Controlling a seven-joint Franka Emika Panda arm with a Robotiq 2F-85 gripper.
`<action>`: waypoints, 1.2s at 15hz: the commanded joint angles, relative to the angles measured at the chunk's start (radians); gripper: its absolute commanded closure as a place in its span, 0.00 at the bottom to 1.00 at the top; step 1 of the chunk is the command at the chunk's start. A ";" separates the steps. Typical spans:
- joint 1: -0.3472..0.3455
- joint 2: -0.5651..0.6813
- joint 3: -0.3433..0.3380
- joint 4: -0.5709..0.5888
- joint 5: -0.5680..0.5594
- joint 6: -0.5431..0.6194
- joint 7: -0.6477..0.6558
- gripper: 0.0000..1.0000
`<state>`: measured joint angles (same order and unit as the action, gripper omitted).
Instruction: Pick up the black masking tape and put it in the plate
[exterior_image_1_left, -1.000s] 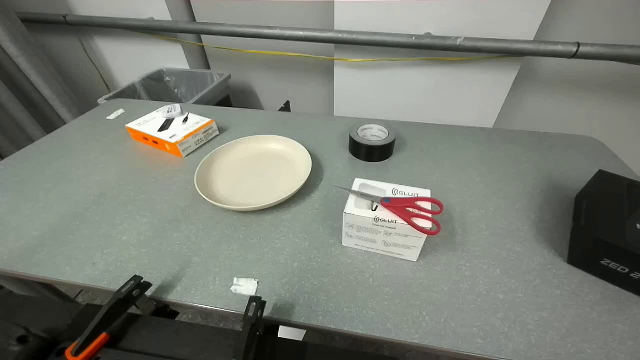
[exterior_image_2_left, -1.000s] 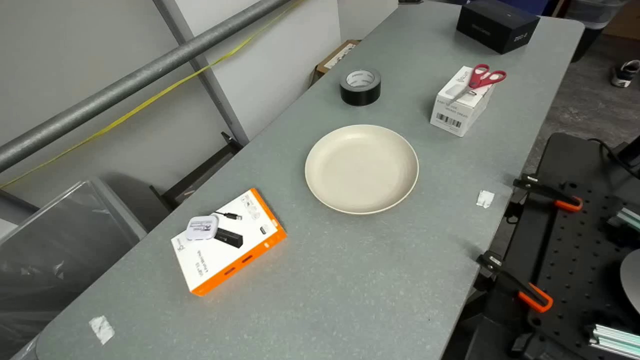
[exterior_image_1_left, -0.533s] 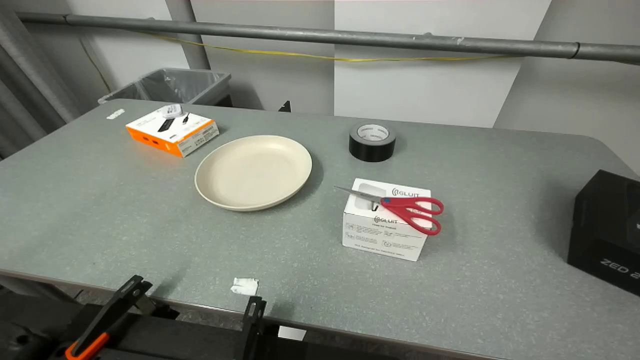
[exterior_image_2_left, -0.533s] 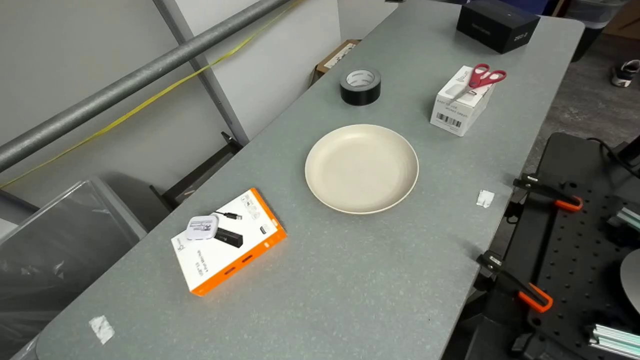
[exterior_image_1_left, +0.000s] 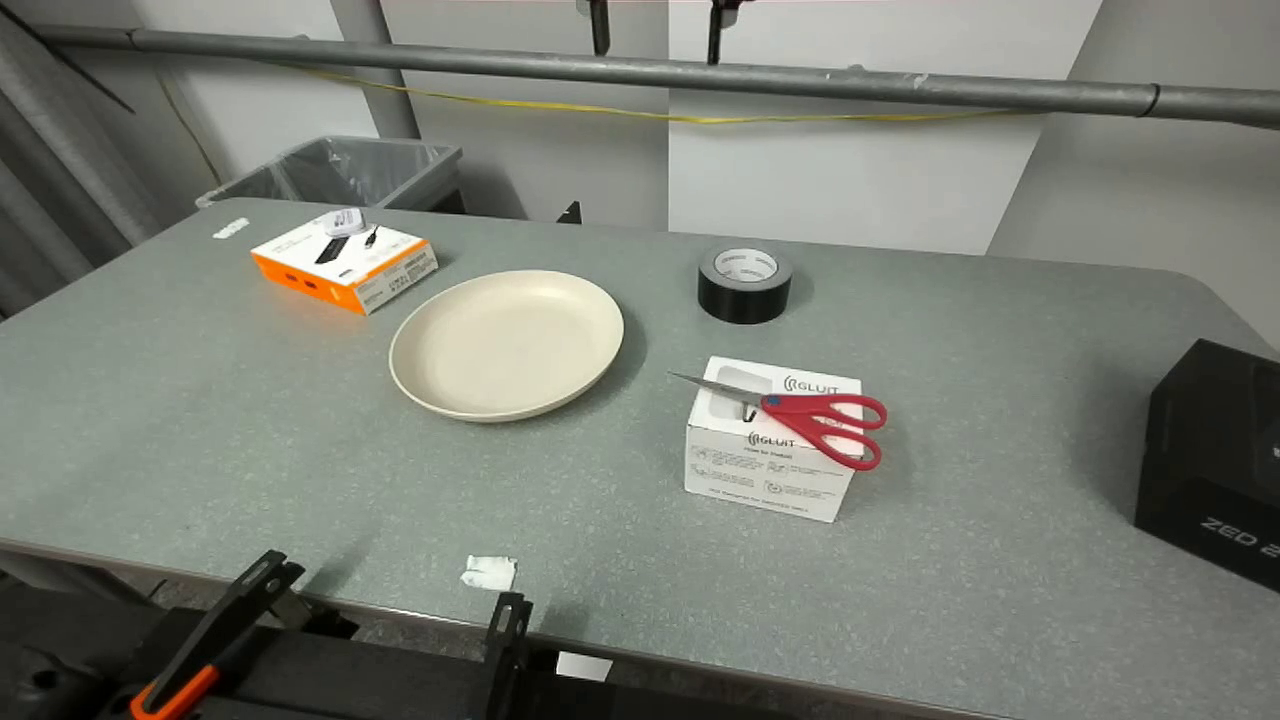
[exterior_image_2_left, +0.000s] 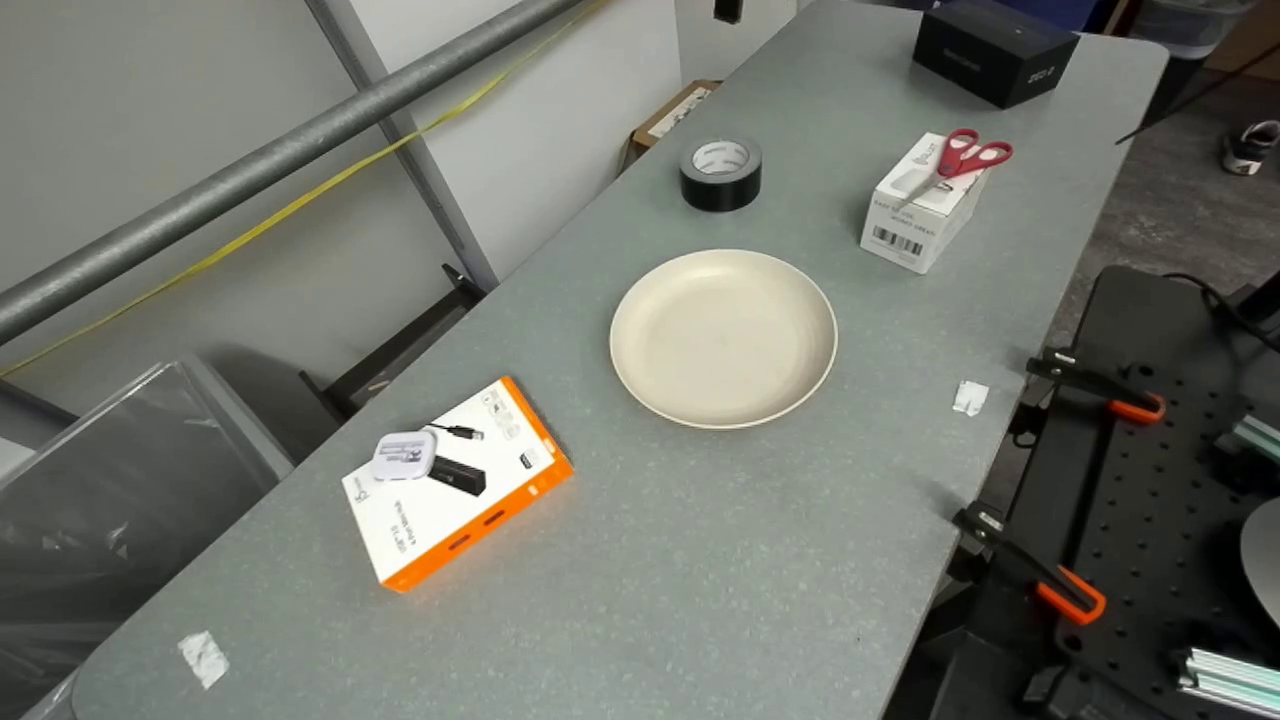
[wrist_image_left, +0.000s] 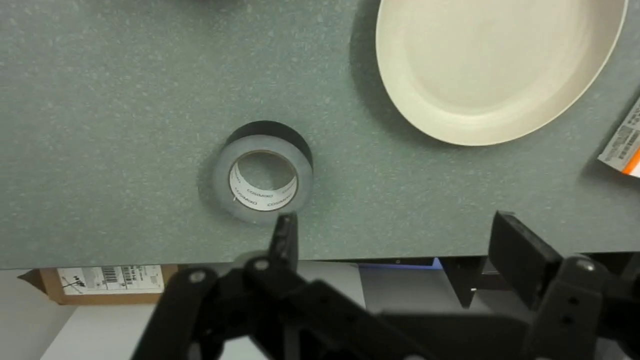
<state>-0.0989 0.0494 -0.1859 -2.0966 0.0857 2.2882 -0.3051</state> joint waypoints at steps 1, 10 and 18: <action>-0.024 0.020 0.021 0.019 -0.002 -0.002 0.004 0.00; -0.018 0.224 0.041 0.141 0.006 0.094 0.081 0.00; -0.024 0.618 0.059 0.401 -0.020 0.179 0.253 0.00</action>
<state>-0.1043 0.5288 -0.1419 -1.8429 0.0846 2.4705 -0.1147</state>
